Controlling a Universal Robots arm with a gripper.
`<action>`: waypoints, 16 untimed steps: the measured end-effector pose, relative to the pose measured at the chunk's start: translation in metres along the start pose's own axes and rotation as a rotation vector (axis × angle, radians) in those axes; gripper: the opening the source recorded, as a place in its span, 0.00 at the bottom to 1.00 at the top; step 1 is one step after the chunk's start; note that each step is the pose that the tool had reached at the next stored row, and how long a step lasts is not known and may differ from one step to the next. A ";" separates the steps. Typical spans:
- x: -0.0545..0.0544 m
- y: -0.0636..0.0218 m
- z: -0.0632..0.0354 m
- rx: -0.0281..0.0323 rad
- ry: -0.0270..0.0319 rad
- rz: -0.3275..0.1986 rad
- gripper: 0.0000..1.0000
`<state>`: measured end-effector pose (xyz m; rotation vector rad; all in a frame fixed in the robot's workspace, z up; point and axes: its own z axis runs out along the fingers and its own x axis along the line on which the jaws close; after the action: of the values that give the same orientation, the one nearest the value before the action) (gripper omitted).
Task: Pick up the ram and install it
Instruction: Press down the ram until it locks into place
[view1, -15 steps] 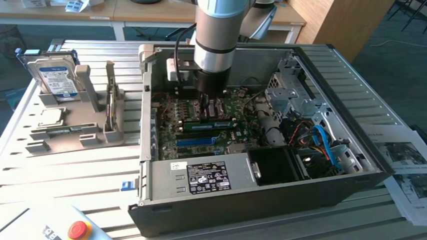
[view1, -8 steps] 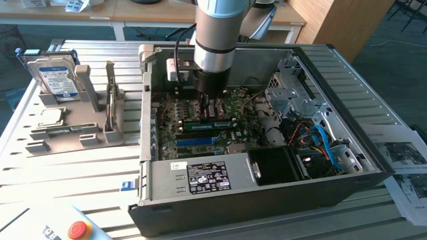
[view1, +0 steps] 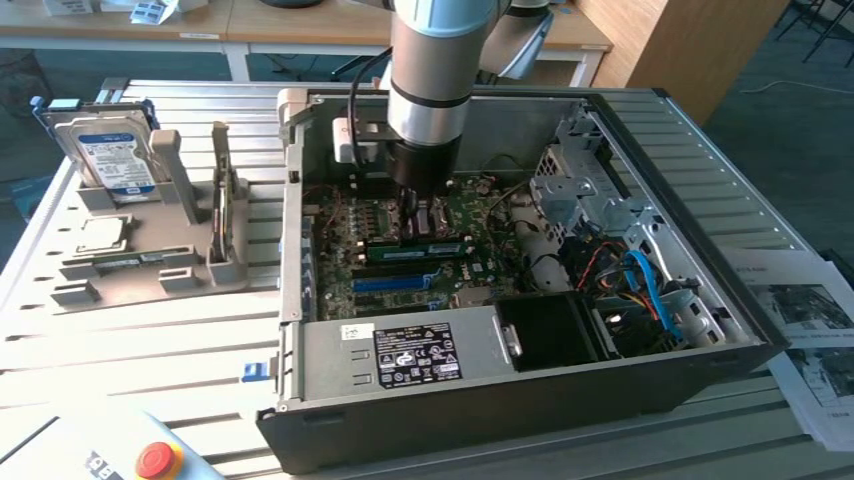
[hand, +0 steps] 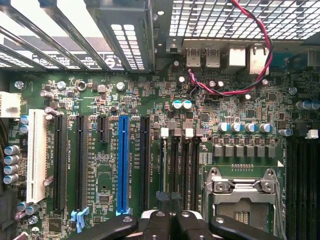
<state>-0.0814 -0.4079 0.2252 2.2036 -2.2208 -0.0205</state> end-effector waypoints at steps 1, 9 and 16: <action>0.000 0.0000 0.0000 0.0000 0.0000 0.000 0.10; 0.000 0.0002 0.0013 0.0007 0.0001 0.000 0.10; 0.000 0.0004 0.0020 0.0012 -0.0002 0.000 0.10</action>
<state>-0.0818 -0.4080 0.2232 2.2042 -2.2217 -0.0194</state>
